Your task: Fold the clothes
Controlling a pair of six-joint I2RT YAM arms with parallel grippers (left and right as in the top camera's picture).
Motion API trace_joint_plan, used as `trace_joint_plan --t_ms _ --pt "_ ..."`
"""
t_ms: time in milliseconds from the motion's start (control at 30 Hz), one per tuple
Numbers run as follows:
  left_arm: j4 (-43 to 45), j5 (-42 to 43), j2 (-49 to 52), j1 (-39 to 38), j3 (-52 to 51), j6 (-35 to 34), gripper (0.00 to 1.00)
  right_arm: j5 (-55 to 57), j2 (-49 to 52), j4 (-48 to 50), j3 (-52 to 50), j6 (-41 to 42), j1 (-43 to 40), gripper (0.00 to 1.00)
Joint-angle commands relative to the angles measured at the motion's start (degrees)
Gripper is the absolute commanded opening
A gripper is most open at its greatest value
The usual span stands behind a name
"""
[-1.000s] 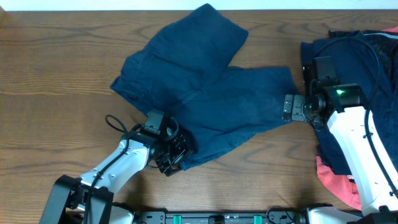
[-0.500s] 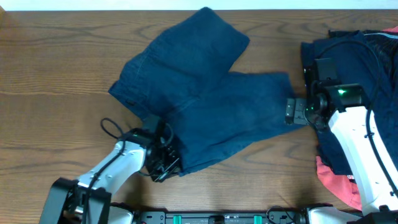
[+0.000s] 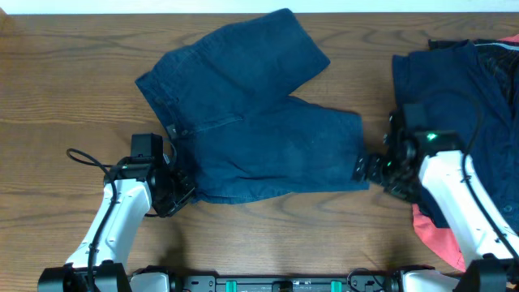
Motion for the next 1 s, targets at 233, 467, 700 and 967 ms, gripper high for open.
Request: trace_joint_plan --t_ms 233,467,700,967 --pt "-1.8 -1.6 -0.2 0.3 0.5 3.3 0.06 -9.6 -0.5 20.3 -15.6 21.9 1.7 0.92" --pt "-3.1 -1.7 -0.2 0.3 0.5 3.3 0.07 -9.5 -0.5 30.6 -20.3 29.0 1.7 0.66" --pt "-4.0 -1.8 -0.2 0.3 0.5 4.3 0.06 -3.7 -0.5 36.4 -21.4 30.2 1.7 0.07" --pt "-8.7 1.0 -0.8 0.3 0.5 8.3 0.06 -2.1 -1.6 41.4 -19.7 19.0 1.6 0.01"
